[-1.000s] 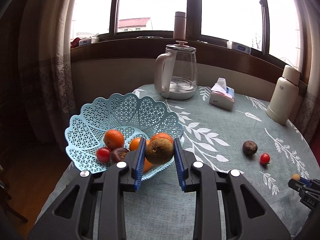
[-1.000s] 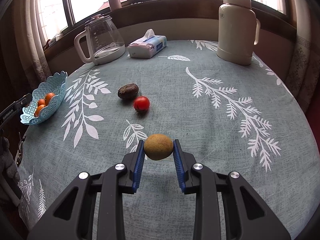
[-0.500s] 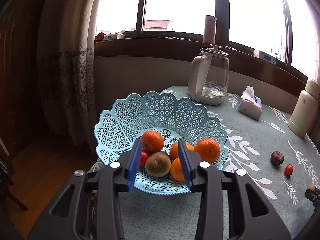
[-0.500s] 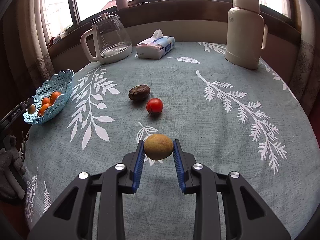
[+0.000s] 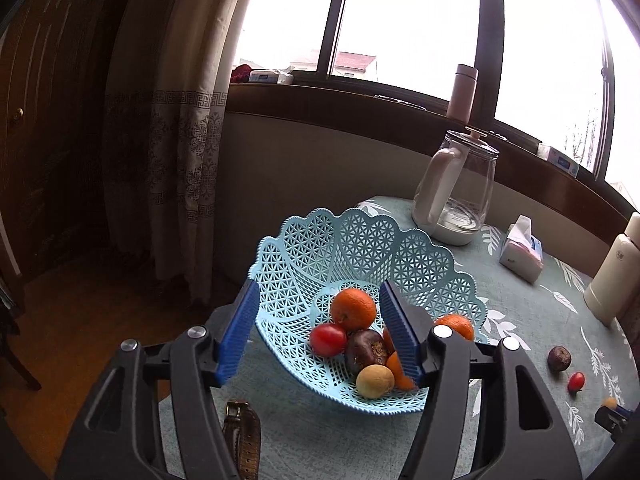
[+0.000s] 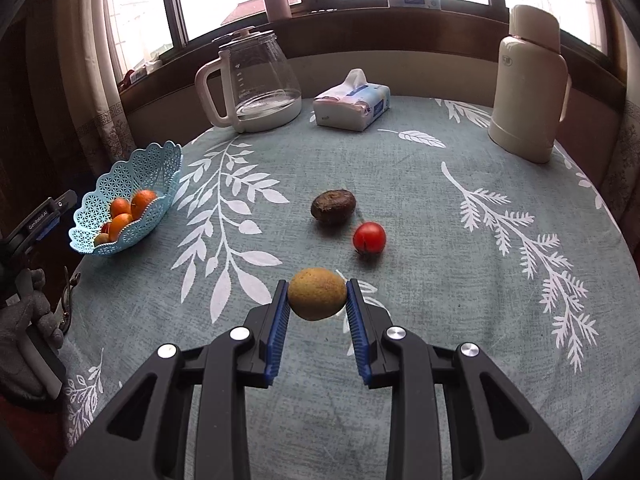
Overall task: Organize fruits
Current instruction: 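Lower the held tan fruit into the basket and open the right tool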
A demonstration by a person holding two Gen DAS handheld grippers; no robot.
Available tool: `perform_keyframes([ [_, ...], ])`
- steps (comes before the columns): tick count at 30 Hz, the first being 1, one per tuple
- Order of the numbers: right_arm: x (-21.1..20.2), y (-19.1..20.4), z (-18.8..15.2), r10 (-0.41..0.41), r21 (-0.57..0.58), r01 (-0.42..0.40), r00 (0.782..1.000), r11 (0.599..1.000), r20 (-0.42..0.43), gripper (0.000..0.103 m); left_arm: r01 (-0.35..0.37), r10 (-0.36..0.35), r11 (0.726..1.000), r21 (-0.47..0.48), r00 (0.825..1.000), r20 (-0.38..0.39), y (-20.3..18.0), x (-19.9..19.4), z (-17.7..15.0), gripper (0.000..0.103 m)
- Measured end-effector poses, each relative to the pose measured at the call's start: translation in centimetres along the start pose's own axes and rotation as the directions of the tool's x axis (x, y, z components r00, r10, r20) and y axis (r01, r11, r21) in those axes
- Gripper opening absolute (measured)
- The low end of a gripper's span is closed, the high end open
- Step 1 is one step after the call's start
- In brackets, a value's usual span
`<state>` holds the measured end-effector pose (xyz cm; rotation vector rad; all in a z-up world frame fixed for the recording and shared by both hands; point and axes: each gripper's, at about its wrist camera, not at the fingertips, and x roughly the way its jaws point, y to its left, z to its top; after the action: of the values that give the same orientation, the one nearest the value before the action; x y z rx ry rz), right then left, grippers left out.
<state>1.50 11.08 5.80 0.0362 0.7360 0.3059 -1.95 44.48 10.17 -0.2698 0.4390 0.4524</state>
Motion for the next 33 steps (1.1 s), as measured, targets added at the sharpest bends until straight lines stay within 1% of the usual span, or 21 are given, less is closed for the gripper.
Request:
perform_keyframes([
  [4, 0.3, 2.5, 1.3, 0.053, -0.035, -0.053, 0.999, 0.998, 0.010, 0.029, -0.002, 0.002, 1.000, -0.013, 1.000, 0.010, 0.5, -0.4, 0.4, 0.065],
  [8, 0.6, 5.7, 2.8, 0.105, -0.088, -0.103, 0.994, 0.991, 0.019, 0.029, 0.000, 0.001, 1.000, -0.016, 1.000, 0.020, 0.7, -0.6, 0.8, 0.070],
  [17, 2.3, 13.1, 5.5, 0.213, -0.209, -0.205, 0.977, 0.956, 0.019, 0.029, -0.013, 0.014, 0.999, -0.044, 1.000, 0.021, 1.8, -0.8, 1.3, 0.070],
  [24, 5.0, 17.3, 6.5, 0.240, -0.272, -0.236, 0.971, 0.933, -0.017, 0.029, -0.020, 0.021, 0.998, -0.059, 1.000, 0.017, 2.3, -0.6, 1.4, 0.070],
  [28, 6.7, 18.7, 6.9, 0.251, -0.294, -0.254, 0.967, 0.921, -0.052, 0.029, -0.015, 0.016, 0.998, -0.064, 1.000, 0.010, 2.3, -0.3, 1.4, 0.070],
  [33, 9.1, 19.5, 7.0, 0.251, -0.291, -0.273, 0.962, 0.917, -0.110, 0.029, -0.017, 0.017, 0.997, -0.075, 1.000, 0.001, 2.6, 0.0, 1.4, 0.070],
])
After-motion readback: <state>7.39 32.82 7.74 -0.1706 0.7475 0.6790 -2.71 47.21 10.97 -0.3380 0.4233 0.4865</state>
